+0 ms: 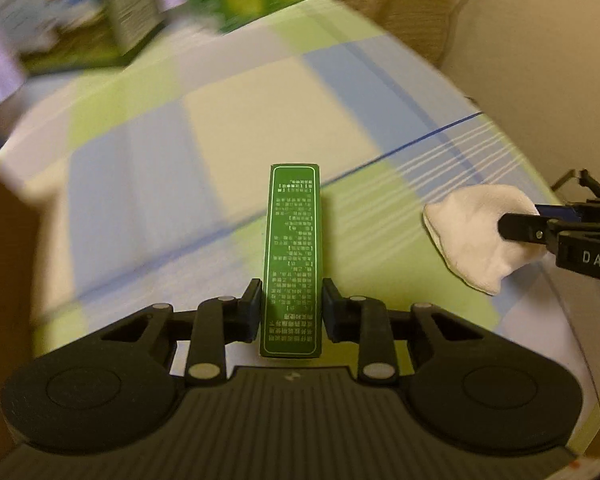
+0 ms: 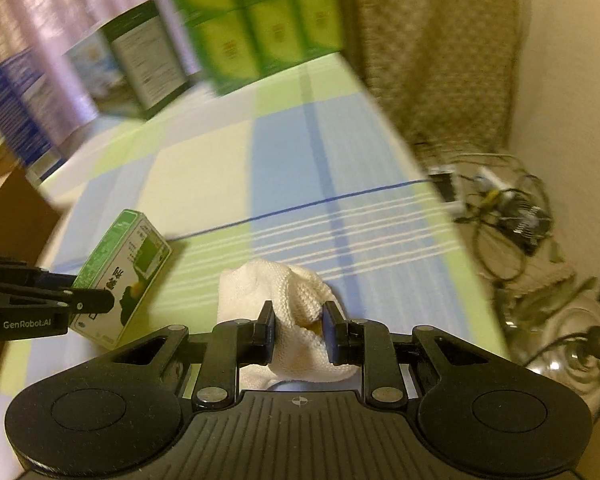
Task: Organize objects
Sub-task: 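Grasp the green medicine box with the left tool while the right tool grasps the white cloth, then carry the green box and white cloth over the box and lower them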
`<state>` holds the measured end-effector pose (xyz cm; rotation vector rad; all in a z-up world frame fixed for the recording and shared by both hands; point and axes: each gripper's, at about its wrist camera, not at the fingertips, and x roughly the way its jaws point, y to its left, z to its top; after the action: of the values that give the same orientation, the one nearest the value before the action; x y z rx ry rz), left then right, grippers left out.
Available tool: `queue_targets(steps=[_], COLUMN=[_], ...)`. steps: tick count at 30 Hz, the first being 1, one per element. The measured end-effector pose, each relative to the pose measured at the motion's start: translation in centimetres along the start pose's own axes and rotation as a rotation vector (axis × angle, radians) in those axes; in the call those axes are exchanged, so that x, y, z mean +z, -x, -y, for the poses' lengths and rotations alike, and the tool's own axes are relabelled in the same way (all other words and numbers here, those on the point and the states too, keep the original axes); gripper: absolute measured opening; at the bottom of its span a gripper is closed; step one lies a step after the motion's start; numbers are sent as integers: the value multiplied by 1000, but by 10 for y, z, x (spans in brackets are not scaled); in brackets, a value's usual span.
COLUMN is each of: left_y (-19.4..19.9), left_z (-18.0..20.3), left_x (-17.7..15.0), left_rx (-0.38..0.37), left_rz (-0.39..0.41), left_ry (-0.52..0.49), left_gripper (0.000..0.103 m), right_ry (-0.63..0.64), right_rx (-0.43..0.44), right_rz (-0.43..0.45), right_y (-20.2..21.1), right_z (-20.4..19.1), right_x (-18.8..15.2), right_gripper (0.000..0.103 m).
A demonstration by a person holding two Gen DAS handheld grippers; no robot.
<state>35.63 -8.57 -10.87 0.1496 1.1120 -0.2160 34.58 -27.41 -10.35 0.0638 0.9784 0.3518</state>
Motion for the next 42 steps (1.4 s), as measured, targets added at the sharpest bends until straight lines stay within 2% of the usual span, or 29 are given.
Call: queue_targets(steps=[4, 8, 10, 11, 12, 15, 20, 22, 24, 27, 29, 42], left_y=[22, 37, 39, 38, 36, 29, 16, 13, 12, 13, 15, 62], left_z=[-24, -35, -36, -35, -35, -33, -31, -31, -30, -29, -28, -38], left_x=[-35, -59, -63, -62, -61, -56, -48, -46, -46, -47, -49, -61], left_rx=[43, 43, 31, 24, 20, 12, 29, 35, 42, 42, 40, 18], left_rz=[-37, -60, -61, -61, -61, -57, -44, -49, -49, -50, -48, 49], left_ry=[108, 169, 184, 194, 209, 209, 197, 195, 193, 191, 192, 226], left_gripper=[26, 26, 26, 26, 26, 29, 29, 29, 27, 26, 25, 26], right_ry=[81, 150, 172, 179, 184, 195, 212, 209, 211, 197, 192, 196], right_rx=[65, 110, 102, 101, 106, 113, 100, 100, 81, 86, 89, 123], right_rz=[-37, -63, -63, -67, -69, -67, -63, -63, -56, -41, -39, 6], right_y=[-3, -5, -7, -8, -8, -10, -16, -18, -18, -15, -12, 18], right_z=[-28, -49, -54, -55, -56, -58, -61, -61, -61, -57, -56, -82], right_x=[-10, -17, -18, -18, -18, -18, -19, -19, -20, -21, -20, -19], right_gripper=[21, 24, 36, 49, 57, 59, 59, 56, 40, 29, 26, 24])
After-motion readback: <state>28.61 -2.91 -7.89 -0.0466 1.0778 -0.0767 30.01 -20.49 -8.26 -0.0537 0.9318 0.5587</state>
